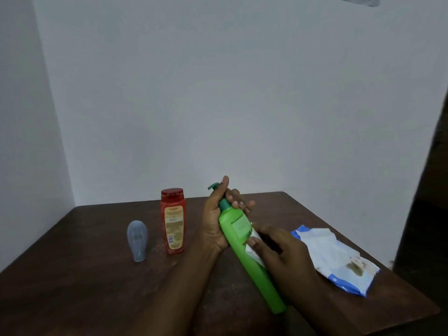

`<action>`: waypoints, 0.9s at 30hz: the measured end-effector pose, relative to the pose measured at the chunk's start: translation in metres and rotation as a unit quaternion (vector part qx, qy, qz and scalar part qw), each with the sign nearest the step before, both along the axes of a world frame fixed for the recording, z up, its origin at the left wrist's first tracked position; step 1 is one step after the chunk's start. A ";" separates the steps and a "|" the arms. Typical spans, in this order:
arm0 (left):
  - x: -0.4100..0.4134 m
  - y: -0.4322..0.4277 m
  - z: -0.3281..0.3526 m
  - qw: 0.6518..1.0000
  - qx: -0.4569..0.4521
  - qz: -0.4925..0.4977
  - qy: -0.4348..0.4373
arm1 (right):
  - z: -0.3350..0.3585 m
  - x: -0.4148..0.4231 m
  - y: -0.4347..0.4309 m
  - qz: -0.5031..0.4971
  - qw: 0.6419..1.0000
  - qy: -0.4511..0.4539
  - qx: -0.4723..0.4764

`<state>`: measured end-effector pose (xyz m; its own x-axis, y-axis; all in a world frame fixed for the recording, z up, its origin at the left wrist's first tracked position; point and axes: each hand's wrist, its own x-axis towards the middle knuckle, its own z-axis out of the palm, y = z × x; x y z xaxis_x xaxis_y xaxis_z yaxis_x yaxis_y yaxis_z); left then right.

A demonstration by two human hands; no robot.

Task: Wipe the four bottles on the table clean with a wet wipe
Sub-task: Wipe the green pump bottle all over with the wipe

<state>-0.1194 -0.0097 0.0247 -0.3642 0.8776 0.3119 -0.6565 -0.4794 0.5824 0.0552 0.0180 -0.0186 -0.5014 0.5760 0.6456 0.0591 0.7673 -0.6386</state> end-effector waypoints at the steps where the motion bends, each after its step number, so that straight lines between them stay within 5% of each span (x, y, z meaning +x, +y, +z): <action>1: -0.001 -0.002 0.002 1.000 0.003 -0.005 -0.008 | 0.008 -0.009 0.002 0.016 0.999 0.025 -0.020; 8: -0.008 -0.010 0.008 1.000 0.011 0.002 -0.017 | 0.036 -0.057 0.026 0.179 0.964 0.095 -0.170; 16: -0.020 -0.017 0.019 0.986 -0.009 0.144 0.087 | 0.043 -0.098 0.063 0.276 0.938 0.075 -0.193; 22: -0.019 -0.023 0.026 0.941 -0.080 0.233 0.231 | 0.017 -0.088 0.060 0.314 0.894 0.101 -0.303; 27: -0.017 -0.027 0.037 0.888 -0.161 0.284 0.324 | 0.012 -0.082 0.066 0.306 0.904 0.098 -0.282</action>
